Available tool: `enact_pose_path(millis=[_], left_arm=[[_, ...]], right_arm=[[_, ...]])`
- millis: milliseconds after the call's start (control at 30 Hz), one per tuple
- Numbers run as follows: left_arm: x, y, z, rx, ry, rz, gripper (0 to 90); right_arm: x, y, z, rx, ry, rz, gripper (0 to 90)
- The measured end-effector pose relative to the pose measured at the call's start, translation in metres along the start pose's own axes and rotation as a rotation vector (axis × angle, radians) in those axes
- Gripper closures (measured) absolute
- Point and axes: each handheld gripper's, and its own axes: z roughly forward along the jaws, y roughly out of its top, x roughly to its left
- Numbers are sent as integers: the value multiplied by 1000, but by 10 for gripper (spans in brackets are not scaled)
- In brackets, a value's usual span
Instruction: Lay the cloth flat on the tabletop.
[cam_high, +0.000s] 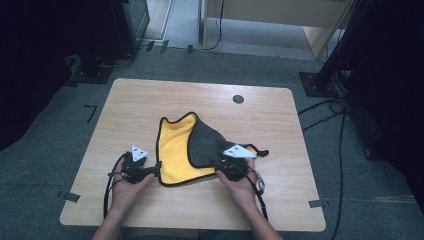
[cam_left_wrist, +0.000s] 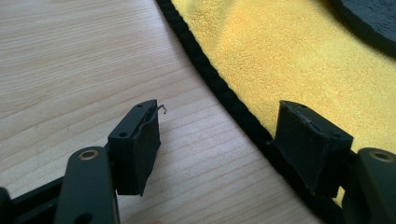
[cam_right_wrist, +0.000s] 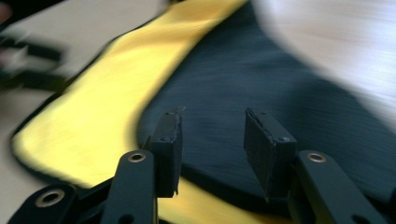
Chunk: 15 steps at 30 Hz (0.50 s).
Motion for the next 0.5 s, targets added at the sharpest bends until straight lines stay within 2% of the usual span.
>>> enact_pose_path(millis=[67,133,267,300,367,400,433,500], left_arm=[[0,0,0,-1,-1,-1,307],[1,0,0,-3,-3,-1,307],[0,-1,0,-6,-3,3,307],[0,-1,0,-6,-4,3,307],[0,-1,0,-6,-5,4,306],[0,-1,0,-6,-4,4,306],[0,-1,0,-6,-4,4,306],[0,-1,0,-6,-3,4,306]], right_arm=[[15,3,13,27,33,-61,560],[26,3,26,45,28,-100,564],[32,-2,46,103,31,-120,580],[31,-3,47,102,42,-112,602],[28,-1,45,107,34,-112,797],[27,-1,45,126,13,-129,851],[25,1,45,135,35,-127,882],[23,5,43,149,42,-147,898]])
